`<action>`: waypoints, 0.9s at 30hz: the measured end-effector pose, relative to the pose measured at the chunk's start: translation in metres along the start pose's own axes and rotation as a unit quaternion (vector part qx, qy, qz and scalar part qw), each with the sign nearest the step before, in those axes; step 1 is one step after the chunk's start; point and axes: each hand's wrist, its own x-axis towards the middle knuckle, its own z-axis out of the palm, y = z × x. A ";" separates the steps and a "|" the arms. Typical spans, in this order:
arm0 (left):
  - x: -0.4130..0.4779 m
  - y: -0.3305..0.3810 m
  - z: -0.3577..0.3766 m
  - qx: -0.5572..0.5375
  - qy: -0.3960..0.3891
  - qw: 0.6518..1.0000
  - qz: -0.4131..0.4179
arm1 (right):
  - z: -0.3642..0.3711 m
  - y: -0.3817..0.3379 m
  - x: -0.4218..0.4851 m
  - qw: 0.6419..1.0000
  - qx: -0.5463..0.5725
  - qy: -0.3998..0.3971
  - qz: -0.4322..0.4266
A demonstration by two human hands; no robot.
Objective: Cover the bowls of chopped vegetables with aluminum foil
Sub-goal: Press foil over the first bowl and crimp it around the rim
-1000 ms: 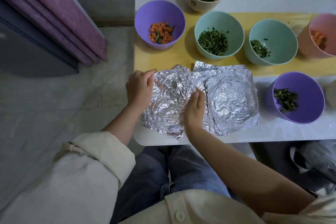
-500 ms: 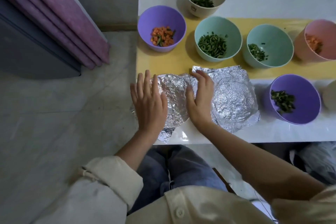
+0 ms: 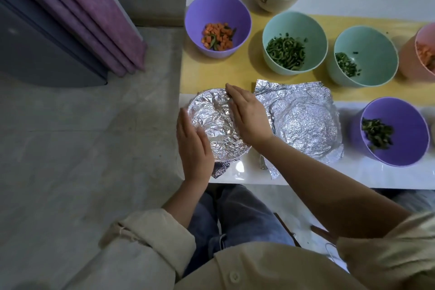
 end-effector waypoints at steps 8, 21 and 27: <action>0.029 -0.010 -0.007 -0.071 -0.024 0.995 -0.062 | -0.003 -0.007 -0.006 0.952 0.165 0.073 0.246; 0.020 0.012 0.000 0.153 0.021 0.987 0.050 | -0.033 -0.002 -0.010 0.980 0.055 0.067 0.178; 0.011 -0.001 0.005 0.023 -0.006 1.000 0.018 | -0.012 0.001 0.000 0.990 0.109 -0.003 0.087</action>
